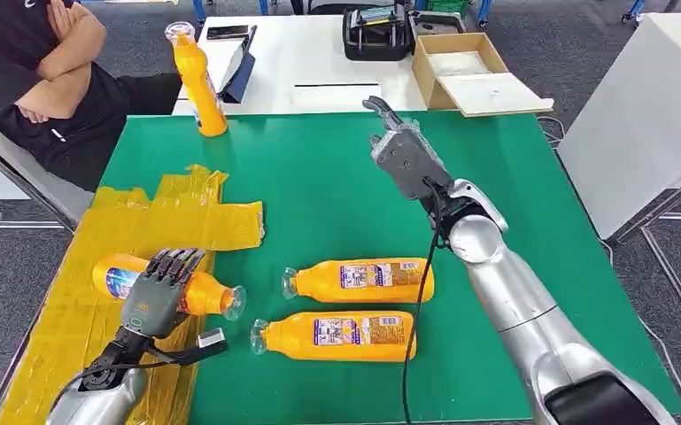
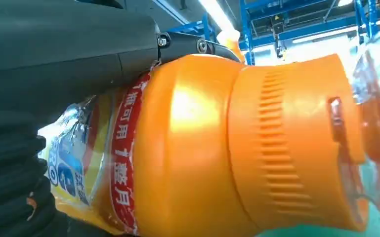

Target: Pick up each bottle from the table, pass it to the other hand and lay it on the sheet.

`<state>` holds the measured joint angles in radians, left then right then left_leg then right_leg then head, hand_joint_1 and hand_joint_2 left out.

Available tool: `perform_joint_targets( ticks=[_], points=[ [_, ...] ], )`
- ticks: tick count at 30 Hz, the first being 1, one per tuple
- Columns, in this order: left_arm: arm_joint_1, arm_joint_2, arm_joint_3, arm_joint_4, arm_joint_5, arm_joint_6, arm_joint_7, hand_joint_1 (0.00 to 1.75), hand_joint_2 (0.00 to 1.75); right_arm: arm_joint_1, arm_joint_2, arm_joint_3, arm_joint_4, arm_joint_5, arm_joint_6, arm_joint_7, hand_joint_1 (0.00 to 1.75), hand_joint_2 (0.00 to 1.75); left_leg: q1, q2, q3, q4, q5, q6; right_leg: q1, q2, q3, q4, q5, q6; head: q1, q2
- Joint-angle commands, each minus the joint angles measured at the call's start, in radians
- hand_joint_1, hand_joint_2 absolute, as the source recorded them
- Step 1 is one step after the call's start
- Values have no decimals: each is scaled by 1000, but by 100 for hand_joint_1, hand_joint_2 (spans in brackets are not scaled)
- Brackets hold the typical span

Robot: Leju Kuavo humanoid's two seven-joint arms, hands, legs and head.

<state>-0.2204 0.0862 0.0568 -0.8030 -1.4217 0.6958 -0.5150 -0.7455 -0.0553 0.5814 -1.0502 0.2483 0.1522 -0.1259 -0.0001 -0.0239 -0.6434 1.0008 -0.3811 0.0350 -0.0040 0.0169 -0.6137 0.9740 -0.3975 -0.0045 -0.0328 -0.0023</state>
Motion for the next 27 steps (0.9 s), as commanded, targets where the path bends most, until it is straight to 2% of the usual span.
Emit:
perform_joint_targets(
  ticks=[1,4,9,10,11,14,18,20,24,27],
  points=[
    [26,-18,-40,37,10,2,-21,0,0,-40,-19,46,45,-12,4,11,0,0,-3,3,5,0,-3,-2,-2,0,5,-1,-2,1,0,0],
    [26,-18,-40,37,10,2,-21,0,0,-40,-19,46,45,-12,4,11,0,0,-3,5,7,1,-4,-3,-3,0,7,-1,-3,2,0,0],
    [-9,-66,150,0,97,2,-162,0,0,-11,-34,44,30,-14,-11,18,0,0,-7,1,3,0,-2,-1,-5,-1,3,-1,-3,5,0,0],
    [-9,-66,150,0,97,2,-162,0,0,-11,-34,44,30,-14,-11,18,0,0,-7,1,4,0,-2,-1,-5,-2,5,-1,-3,5,0,0],
    [-23,-59,147,4,150,2,-183,0,0,-1,-42,43,24,-14,-14,16,0,0,-7,-1,3,0,-1,0,-5,-3,3,-1,-3,5,0,0],
    [-15,-7,39,-85,384,2,-183,0,0,17,-56,36,7,-14,-16,23,0,0,-6,-1,0,1,0,1,-4,-3,3,-1,-3,5,1,0],
    [16,58,-47,-304,597,2,-183,0,0,38,-62,23,-13,-10,-10,37,0,0,-7,1,-2,2,0,1,-5,-3,0,1,-2,4,0,0],
    [21,109,-113,-371,667,2,-130,0,0,49,-66,17,-24,-6,-10,43,0,0,-5,1,-2,3,-1,1,-4,-3,0,1,-2,4,0,0],
    [22,93,-84,-400,743,2,-178,0,0,58,-67,9,-30,-2,-13,47,0,0,-4,4,2,4,-3,-1,-5,-3,2,2,-4,3,0,0],
    [9,136,-117,-490,945,-6,-160,0,0,78,-74,5,-35,11,-18,58,0,0,-2,2,0,2,-1,2,-4,-2,1,0,-2,4,0,0]
  ],
)
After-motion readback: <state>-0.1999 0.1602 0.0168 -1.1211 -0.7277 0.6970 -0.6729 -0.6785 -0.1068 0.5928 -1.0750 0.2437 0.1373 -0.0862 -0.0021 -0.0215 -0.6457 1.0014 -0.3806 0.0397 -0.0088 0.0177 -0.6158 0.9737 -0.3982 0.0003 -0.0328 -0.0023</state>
